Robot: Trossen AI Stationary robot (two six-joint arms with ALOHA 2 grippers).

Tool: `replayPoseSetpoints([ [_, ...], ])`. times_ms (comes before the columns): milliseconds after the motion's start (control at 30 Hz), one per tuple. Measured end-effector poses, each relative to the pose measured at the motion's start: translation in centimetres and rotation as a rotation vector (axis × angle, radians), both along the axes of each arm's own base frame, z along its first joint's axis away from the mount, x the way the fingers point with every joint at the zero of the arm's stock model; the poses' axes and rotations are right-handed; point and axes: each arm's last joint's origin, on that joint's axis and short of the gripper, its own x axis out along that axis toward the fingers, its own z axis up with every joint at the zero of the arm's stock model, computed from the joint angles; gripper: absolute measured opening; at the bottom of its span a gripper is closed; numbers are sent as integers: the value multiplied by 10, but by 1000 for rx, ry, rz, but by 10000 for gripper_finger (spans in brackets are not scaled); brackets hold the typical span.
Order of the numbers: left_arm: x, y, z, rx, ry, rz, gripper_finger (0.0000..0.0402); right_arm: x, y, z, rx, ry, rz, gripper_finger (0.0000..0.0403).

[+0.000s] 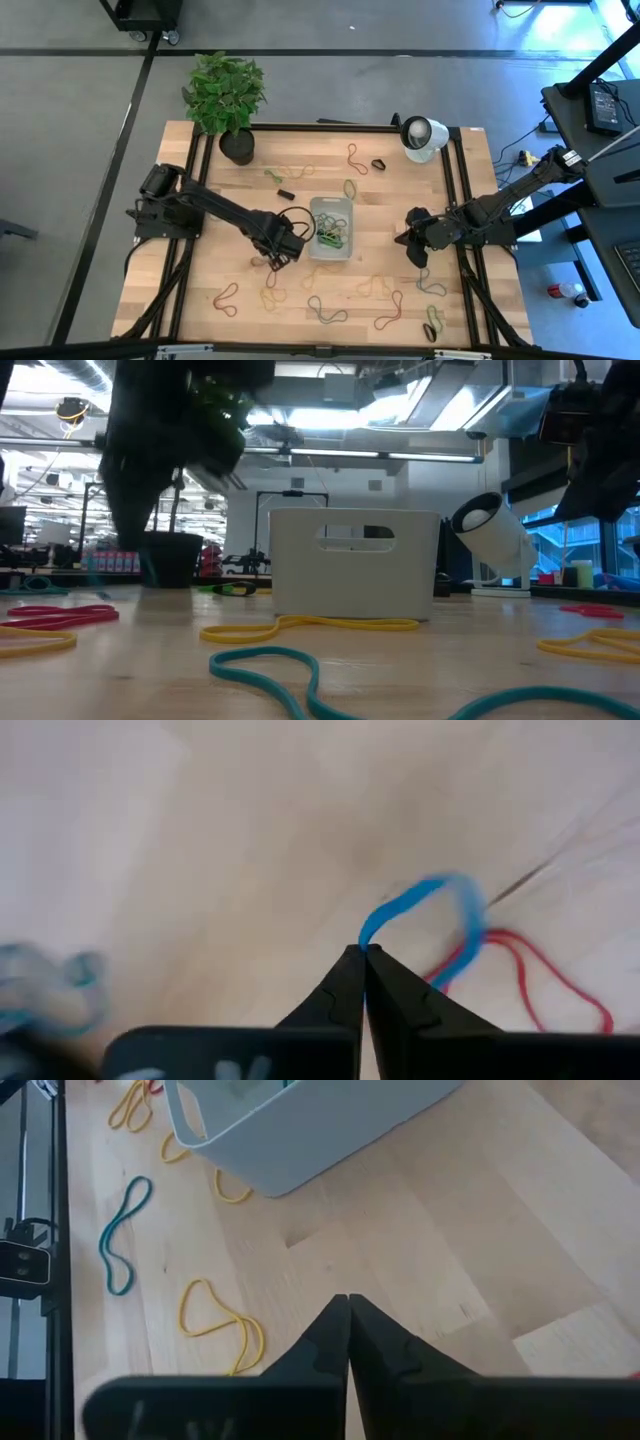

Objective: Pick and place rubber bands into bin
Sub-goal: Put the blue rubber band into the gray bin

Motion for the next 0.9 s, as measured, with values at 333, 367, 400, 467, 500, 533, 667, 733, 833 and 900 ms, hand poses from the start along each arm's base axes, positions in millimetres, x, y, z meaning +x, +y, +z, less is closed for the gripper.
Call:
replayPoseSetpoints([
  [333, 26, 12, 98, 122, -136, -139, 2, -1, 0, -1, -22, 6, 19, 7],
  [367, 29, 16, 106, 139, -165, -160, 2, -1, 0, -1, -23, 7, 19, 10],
  [400, 32, 19, 113, 156, -197, -183, 2, 0, 0, -1, -23, 6, 19, 12],
  [467, 41, 27, 124, 187, -271, -237, 2, 0, 0, -1, -26, 6, 21, 14],
  [500, 46, 31, 127, 200, -309, -263, 2, 0, 0, -1, -32, 5, 26, 14],
  [533, 51, 36, 129, 210, -346, -280, 2, 0, 0, -1, -41, 5, 33, 14],
  [667, 73, 56, 129, 236, -469, -306, 2, 0, 0, -1, -44, 4, 36, 15],
  [733, 83, 65, 120, 226, -463, -332, 2, 0, 0, -1, -45, 5, 36, 15],
  [833, 99, 78, 101, 176, -448, -361, 2, 0, 0, -1, -44, 4, 36, 15],
  [900, 110, 83, 85, 138, -435, -371, 2, 0, 0, -1, -44, 5, 36, 15],
])
